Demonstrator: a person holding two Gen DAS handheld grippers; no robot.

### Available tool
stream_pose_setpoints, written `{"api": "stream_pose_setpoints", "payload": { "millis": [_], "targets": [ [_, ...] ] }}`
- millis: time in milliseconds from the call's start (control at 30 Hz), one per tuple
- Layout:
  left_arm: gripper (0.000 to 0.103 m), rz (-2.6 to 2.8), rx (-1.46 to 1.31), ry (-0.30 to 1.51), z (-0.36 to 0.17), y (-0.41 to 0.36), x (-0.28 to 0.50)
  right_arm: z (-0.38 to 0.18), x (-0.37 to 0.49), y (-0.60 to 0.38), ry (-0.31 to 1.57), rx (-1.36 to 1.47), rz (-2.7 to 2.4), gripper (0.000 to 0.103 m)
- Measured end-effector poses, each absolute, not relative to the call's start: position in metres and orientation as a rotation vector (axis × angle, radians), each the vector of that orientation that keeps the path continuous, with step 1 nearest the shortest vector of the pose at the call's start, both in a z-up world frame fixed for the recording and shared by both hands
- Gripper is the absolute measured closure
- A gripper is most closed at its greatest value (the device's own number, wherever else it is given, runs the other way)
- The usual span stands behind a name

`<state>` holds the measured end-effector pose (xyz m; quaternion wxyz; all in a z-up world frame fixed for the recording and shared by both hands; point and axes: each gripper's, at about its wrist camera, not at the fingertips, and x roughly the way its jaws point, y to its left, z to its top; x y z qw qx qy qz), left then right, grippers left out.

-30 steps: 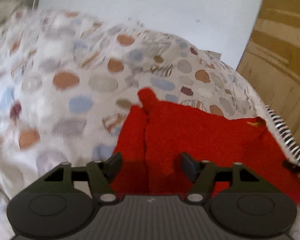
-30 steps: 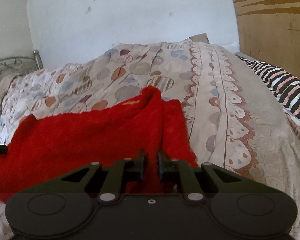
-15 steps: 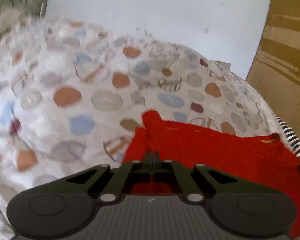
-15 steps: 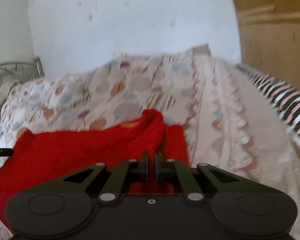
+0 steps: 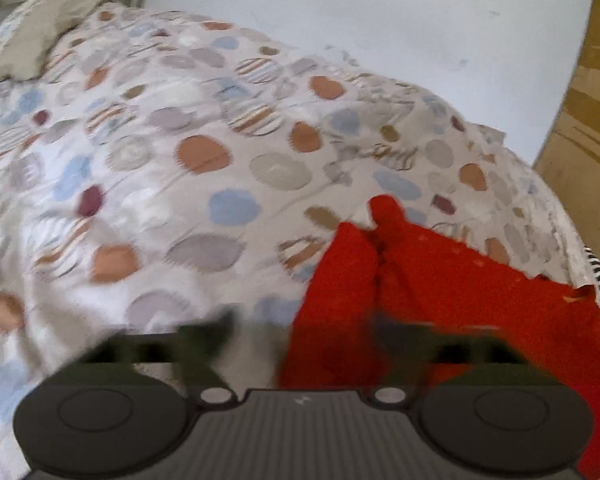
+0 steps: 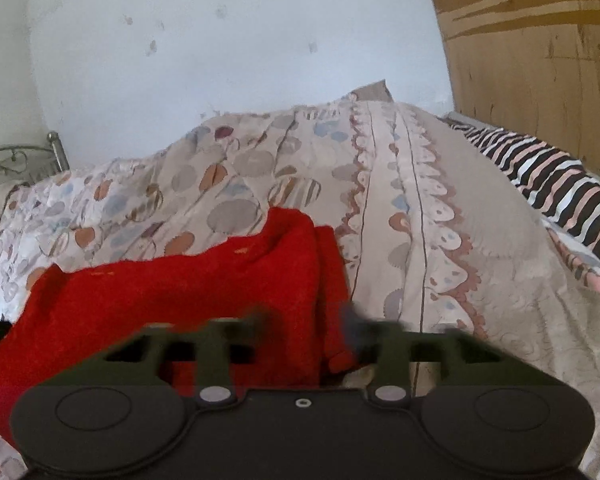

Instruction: Fold small clothes

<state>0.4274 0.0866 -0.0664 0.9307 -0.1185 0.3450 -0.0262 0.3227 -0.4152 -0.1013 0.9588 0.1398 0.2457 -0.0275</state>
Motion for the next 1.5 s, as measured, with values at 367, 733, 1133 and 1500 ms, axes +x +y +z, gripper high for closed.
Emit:
{"api": "stream_pose_setpoints", "payload": {
  "millis": [367,733,1133,1500],
  "targets": [
    [0.0,-0.111,-0.32,0.716,-0.062,0.091,0.348,-0.089,0.275,-0.365,0.388,0.081,-0.051,0.001],
    [0.0,-0.05,-0.393,0.757,-0.067,0.091,0.33,-0.087,0.285,-0.289,0.367,-0.066,0.083,0.001],
    [0.0,-0.075,-0.422,0.701,-0.071,0.08,0.33,-0.13,0.297,-0.244,0.427,-0.261,0.08,0.0],
    [0.0,-0.191,-0.227,0.582,-0.053,0.056,0.385,-0.132,0.299,-0.258,0.436,-0.174,0.116,0.0]
  ]
}}
